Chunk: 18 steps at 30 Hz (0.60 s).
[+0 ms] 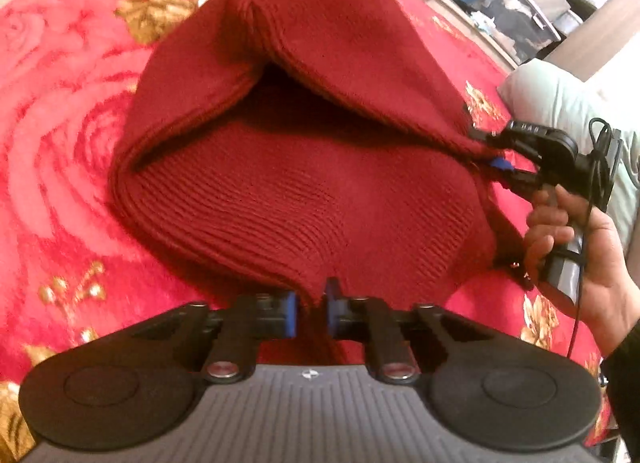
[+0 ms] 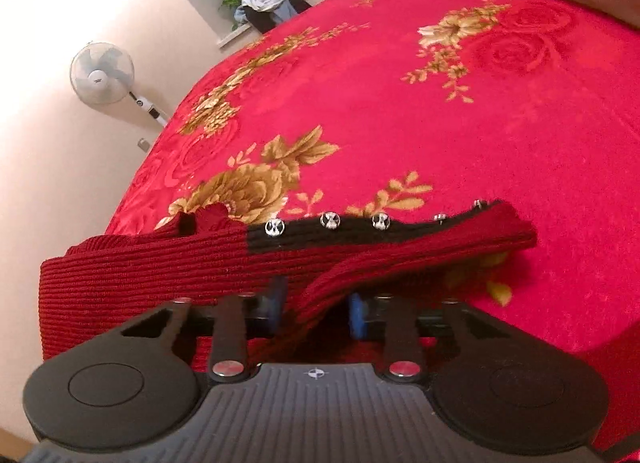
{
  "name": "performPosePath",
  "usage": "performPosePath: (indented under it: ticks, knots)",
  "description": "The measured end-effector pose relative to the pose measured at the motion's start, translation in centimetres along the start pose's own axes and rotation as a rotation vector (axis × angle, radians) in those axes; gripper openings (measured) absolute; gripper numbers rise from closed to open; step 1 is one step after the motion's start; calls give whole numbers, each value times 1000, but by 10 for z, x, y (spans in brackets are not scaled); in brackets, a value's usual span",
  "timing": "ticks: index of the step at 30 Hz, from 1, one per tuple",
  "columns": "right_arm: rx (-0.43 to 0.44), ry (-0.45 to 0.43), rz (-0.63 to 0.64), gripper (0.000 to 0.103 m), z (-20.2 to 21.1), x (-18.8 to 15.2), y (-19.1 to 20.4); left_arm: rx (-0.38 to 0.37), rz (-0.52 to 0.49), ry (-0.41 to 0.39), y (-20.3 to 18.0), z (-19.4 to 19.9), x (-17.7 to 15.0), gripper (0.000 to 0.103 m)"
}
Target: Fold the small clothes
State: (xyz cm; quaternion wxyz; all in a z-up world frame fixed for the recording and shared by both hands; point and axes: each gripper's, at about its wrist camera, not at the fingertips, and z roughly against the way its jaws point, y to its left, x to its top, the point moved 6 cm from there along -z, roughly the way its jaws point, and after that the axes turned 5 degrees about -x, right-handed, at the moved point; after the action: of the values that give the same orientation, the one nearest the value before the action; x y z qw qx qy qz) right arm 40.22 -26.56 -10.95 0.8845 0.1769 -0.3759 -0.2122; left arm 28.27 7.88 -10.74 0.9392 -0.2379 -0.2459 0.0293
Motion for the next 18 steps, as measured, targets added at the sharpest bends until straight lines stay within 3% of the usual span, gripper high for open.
performPosePath:
  ticks: [2,4,6,8,11,13,15,18]
  knots:
    - [-31,-47,27,15,10,6,8,22,-41,-13,-8,0,0,13]
    - [-58,-133,80,13,29,17,39,33,-53,-8,-12,-1,0,13]
    - [-1,-186,140,13,50,23,87,33,-49,-6,-13,0,0,13]
    - [215,-190,210,13,76,24,158,25,-33,-9,-11,2,0,13]
    - [631,-112,340,14,127,7,255,10,-19,-15,-7,6,3,13]
    - [755,-102,402,30,152,-2,283,2,-12,-13,1,11,-3,13]
    - [759,-120,436,69,161,0,281,-3,-4,-12,4,13,-2,13]
    - [603,-164,423,74,139,17,236,-14,-6,-13,5,20,-4,13]
